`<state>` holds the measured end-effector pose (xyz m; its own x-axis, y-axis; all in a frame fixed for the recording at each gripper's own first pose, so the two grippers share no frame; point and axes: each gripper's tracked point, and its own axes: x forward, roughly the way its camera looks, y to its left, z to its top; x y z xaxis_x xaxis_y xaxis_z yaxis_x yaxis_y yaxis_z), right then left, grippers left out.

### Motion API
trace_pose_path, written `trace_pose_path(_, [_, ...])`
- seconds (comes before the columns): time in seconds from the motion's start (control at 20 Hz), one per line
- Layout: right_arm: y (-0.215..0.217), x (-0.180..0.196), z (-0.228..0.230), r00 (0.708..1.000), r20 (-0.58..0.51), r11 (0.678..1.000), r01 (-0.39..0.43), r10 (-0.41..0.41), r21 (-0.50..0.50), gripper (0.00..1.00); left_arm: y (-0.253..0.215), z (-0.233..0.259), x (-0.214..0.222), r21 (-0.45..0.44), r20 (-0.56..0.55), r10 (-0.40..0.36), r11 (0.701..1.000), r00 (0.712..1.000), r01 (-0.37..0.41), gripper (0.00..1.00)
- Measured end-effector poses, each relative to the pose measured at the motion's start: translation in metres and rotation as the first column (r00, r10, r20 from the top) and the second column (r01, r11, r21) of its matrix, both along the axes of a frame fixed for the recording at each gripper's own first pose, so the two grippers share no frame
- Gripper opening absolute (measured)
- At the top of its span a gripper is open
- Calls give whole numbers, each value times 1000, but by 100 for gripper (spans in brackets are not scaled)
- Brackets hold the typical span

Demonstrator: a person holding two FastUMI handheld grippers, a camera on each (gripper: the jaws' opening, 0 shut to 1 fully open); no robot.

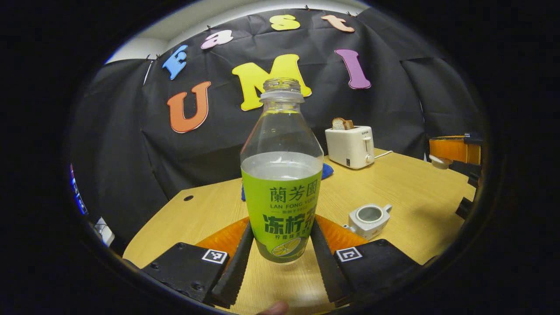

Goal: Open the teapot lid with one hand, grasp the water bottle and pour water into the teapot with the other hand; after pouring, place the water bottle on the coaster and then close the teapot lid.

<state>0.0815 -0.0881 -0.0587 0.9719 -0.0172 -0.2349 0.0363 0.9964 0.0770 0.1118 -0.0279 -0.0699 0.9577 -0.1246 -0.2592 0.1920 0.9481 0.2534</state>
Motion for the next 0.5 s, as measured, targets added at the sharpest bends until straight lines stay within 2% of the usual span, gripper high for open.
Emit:
trace_pose_path(0.3, [-1,4,-13,1000,-13,1000,-18,18,15,1,19,-4,-1,164,-24,11,986,1000,-7,75])
trace_pose_path(0.4, [5,6,-22,999,-24,999,-39,39,17,1,25,-5,-1,253,-22,-1,968,1000,7,75])
trace_pose_path(0.5, [10,9,-30,997,-42,998,-63,63,9,1,33,-3,-4,351,-17,1,937,1000,5,75])
